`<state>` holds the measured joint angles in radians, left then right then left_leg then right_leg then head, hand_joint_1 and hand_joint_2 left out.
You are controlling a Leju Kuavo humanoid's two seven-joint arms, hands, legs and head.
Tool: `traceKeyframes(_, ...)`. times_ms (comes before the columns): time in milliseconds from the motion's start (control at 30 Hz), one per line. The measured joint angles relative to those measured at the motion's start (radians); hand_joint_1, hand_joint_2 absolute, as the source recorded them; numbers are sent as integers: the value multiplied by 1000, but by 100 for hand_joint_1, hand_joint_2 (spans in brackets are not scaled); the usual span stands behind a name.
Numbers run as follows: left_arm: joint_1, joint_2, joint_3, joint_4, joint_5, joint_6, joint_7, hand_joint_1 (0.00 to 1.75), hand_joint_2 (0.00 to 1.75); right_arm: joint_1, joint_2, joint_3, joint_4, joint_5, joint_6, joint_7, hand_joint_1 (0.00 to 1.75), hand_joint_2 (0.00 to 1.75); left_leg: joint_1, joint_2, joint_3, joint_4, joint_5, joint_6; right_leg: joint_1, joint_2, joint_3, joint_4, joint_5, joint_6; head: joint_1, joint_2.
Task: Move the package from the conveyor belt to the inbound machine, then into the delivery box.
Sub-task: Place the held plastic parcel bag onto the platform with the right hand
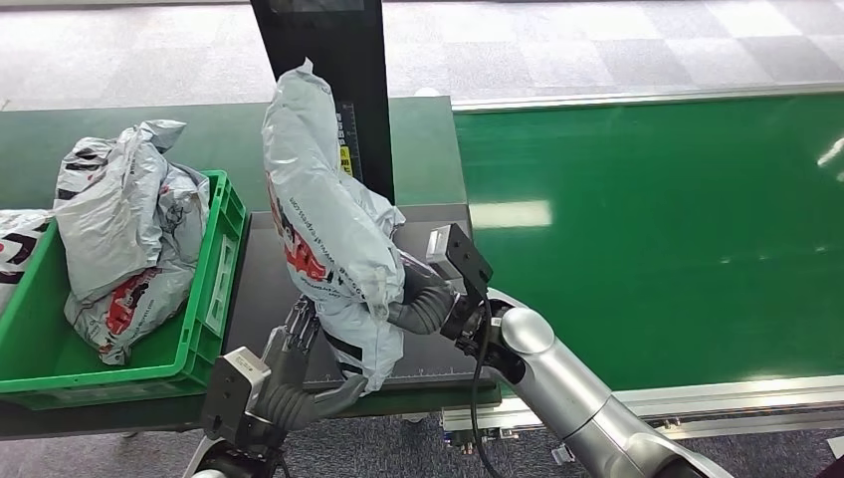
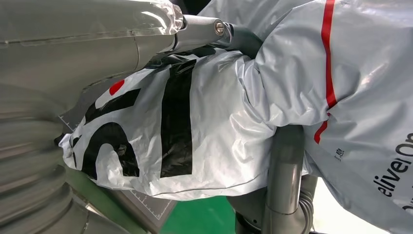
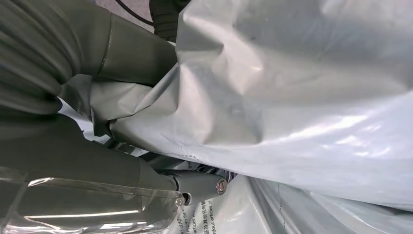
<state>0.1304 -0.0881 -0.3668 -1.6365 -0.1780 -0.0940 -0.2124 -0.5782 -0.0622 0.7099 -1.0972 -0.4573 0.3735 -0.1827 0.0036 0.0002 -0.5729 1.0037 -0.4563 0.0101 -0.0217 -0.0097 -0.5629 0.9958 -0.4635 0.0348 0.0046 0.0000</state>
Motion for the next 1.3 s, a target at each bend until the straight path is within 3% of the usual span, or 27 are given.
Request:
traceKeyframes(267,3,0,8,0,-9,-1,1,0,175,0,0,6,7,18,-24,-1,175,175,0,0,0,0,0,0,0,0,0,0,0,0,0,0)
traceKeyframes(500,11,0,52,-16,-93,148,2,0,175,2,0,11,10,38,-37,-3,175,175,0,0,0,0,0,0,0,0,0,0,0,0,0,0)
traceKeyframes(700,30,0,157,-72,-144,288,-4,0,175,11,-1,16,10,53,-40,-11,175,175,0,0,0,0,0,0,0,0,0,0,0,0,0,0)
traceKeyframes(1033,69,-1,252,-129,-144,334,-23,0,175,16,-1,17,10,62,-39,-17,175,175,0,0,0,0,0,0,0,0,0,0,0,0,0,0)
traceKeyframes(1067,71,-2,255,-133,-144,334,-23,0,175,16,-1,17,10,64,-40,-18,164,175,0,0,0,0,0,0,0,0,0,0,0,0,0,0)
traceKeyframes(1167,77,-3,262,-145,-146,334,-23,0,175,17,-1,17,10,74,-46,-21,34,175,0,0,0,0,0,0,0,0,0,0,0,0,0,0)
traceKeyframes(1200,79,-4,264,-149,-147,333,-23,0,175,17,-1,17,10,79,-50,-21,0,175,0,0,0,0,0,0,0,0,0,0,0,0,0,0)
traceKeyframes(1300,82,-10,269,-158,-154,325,-20,0,175,17,-1,16,10,93,-62,-20,0,175,0,0,0,0,0,0,0,0,0,0,0,0,0,0)
